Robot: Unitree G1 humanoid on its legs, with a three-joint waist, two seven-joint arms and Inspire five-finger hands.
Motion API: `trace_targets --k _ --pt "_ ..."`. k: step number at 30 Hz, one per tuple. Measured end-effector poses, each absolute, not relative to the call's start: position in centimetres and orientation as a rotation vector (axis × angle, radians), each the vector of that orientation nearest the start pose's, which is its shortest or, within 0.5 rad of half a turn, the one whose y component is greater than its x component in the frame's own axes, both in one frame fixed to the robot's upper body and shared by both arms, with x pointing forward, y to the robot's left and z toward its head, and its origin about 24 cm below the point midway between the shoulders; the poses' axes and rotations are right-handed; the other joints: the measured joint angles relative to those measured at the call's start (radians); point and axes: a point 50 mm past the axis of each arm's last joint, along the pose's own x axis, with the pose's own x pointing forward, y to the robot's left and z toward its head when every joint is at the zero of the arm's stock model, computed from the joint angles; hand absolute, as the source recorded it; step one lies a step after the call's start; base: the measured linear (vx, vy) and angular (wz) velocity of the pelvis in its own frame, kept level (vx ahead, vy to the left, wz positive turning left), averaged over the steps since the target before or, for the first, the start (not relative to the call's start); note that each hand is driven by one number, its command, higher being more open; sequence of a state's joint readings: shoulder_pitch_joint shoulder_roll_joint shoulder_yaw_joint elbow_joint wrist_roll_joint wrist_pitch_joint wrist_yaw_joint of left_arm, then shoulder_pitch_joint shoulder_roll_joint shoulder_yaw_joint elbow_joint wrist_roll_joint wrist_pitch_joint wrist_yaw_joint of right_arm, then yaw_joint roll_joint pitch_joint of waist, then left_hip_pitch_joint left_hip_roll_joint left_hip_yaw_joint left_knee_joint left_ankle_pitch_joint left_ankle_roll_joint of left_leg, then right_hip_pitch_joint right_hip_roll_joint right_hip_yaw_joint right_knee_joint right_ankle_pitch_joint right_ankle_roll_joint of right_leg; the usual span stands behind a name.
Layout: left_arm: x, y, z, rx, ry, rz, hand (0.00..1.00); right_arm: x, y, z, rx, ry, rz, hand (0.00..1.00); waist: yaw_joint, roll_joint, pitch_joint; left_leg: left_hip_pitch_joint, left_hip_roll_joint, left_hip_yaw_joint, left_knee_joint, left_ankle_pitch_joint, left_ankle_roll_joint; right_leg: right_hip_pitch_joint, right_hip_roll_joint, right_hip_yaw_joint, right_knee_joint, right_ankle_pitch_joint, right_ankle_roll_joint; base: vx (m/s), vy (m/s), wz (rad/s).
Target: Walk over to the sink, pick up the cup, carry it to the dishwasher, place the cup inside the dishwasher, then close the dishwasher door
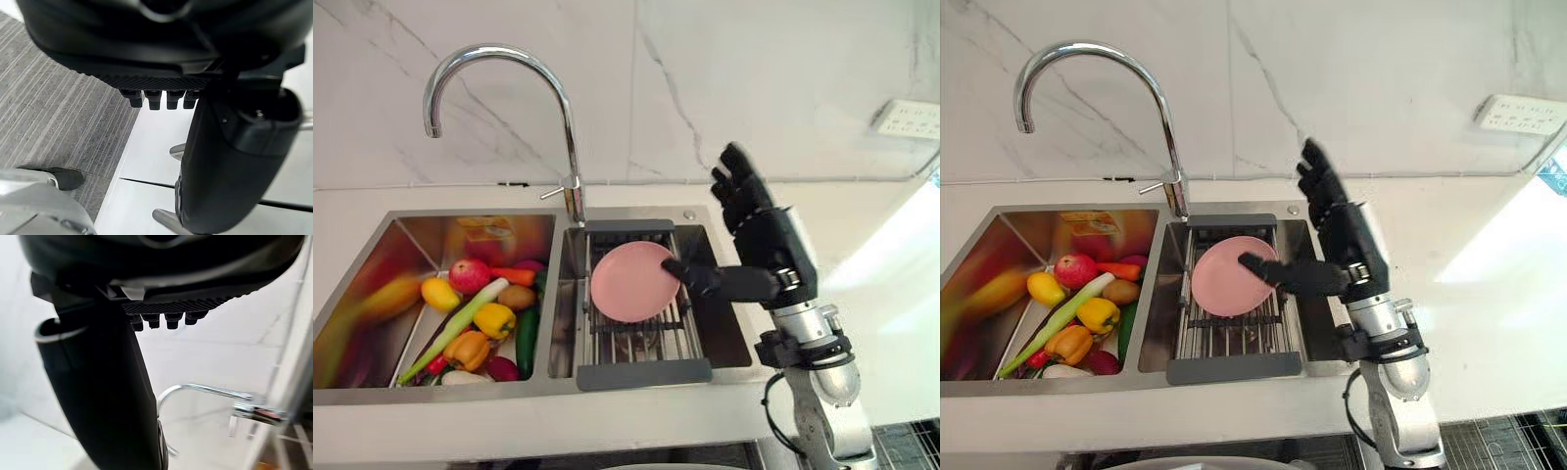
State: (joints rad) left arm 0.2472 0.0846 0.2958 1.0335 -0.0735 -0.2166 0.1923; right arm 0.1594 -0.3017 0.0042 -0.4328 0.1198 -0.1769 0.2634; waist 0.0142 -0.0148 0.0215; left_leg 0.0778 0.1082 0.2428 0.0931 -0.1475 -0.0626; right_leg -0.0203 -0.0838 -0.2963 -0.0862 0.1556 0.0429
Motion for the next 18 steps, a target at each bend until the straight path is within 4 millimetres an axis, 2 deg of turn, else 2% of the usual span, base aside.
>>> trace_targets --k 4,8,14,18 --pt "3.7 24.1 -15.5 0.059 1.045 0.564 1.00 20.9 -17.2 12.1 -0.641 -0.373 0.341 1.00 -0.002 -0.004 0.000 0.002 -0.006 -0.001 -0.001 0.000 0.000 0.001 -0.006 -0.001 0.000 0.001 0.002 0.00 0.008 0.00" --pt "3.6 24.2 -15.5 0.078 1.059 0.554 1.00 20.7 -17.0 12.6 -0.952 -0.381 0.359 1.00 -0.004 -0.014 0.002 0.002 -0.007 -0.001 0.001 0.000 0.000 0.004 -0.007 -0.002 0.000 0.003 0.004 -0.03 0.005 0.00" --pt "3.6 24.4 -15.5 0.096 1.070 0.545 1.00 20.6 -15.2 14.3 -1.254 -0.504 0.463 1.00 -0.009 -0.020 0.007 0.001 -0.006 0.000 0.003 0.000 0.000 0.004 -0.007 -0.003 0.000 0.002 0.005 -0.02 -0.001 0.00" --pt "3.7 24.4 -15.5 0.117 1.072 0.525 1.00 20.7 -14.1 14.3 -1.363 -0.531 0.545 1.00 -0.005 -0.026 0.011 0.000 -0.006 -0.001 0.001 0.000 0.000 0.004 -0.008 -0.006 0.000 0.002 0.006 0.00 0.003 0.01"
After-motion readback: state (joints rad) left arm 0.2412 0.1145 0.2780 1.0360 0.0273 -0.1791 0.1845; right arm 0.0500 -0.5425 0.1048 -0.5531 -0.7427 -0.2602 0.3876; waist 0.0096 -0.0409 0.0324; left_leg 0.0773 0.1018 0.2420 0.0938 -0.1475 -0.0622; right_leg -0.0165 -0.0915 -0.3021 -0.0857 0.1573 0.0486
